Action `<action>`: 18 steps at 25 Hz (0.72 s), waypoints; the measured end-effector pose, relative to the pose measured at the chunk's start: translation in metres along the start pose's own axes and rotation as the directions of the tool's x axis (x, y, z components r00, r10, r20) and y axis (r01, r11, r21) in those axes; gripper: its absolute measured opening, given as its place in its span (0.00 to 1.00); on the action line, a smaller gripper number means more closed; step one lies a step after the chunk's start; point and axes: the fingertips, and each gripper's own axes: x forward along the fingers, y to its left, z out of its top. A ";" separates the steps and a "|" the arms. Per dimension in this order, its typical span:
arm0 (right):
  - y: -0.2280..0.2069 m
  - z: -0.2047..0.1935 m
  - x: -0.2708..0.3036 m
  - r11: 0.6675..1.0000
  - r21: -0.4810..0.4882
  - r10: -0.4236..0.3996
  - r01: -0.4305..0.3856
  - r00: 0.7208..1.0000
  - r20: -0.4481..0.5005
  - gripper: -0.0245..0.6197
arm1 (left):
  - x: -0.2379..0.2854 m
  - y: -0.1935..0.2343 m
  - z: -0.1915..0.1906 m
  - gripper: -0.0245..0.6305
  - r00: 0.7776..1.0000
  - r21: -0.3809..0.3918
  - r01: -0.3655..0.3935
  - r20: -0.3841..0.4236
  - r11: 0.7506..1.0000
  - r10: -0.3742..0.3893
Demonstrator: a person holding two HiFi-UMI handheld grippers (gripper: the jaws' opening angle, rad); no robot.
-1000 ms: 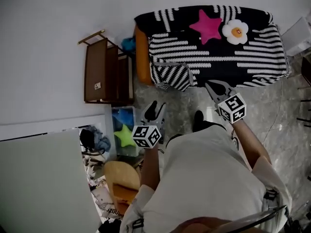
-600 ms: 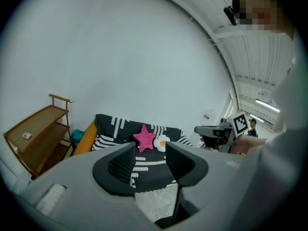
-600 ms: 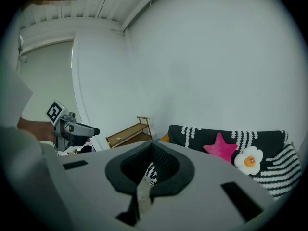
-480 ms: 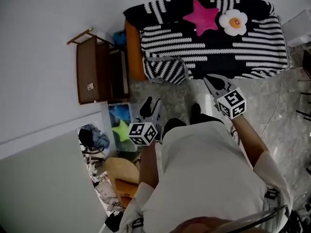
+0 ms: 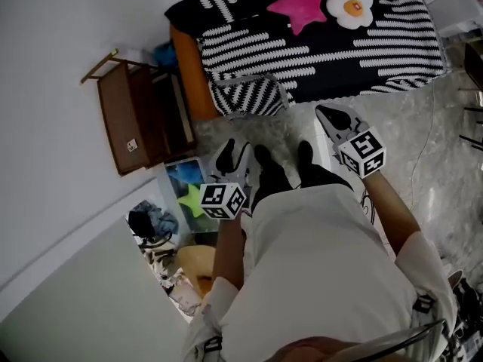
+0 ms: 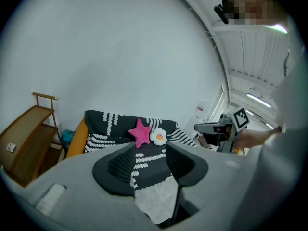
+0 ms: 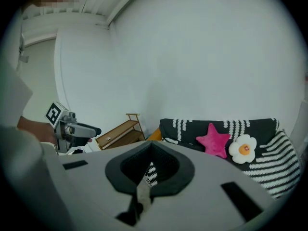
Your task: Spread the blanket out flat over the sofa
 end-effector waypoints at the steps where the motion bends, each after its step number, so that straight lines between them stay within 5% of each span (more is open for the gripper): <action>1: -0.001 -0.001 0.005 1.000 0.008 -0.014 0.014 1.000 -0.001 0.03 | 0.006 0.006 -0.001 0.33 1.000 0.009 0.015 -0.008 1.000 -0.015; 8: 0.003 -0.027 0.033 0.990 0.072 -0.121 0.124 0.992 -0.046 0.03 | 0.039 0.045 -0.028 0.33 0.985 0.032 0.135 -0.112 0.990 -0.130; 18: -0.026 -0.079 0.068 0.968 0.137 -0.201 0.210 0.976 -0.079 0.03 | 0.114 0.081 -0.082 0.33 0.960 0.066 0.204 -0.208 0.977 -0.186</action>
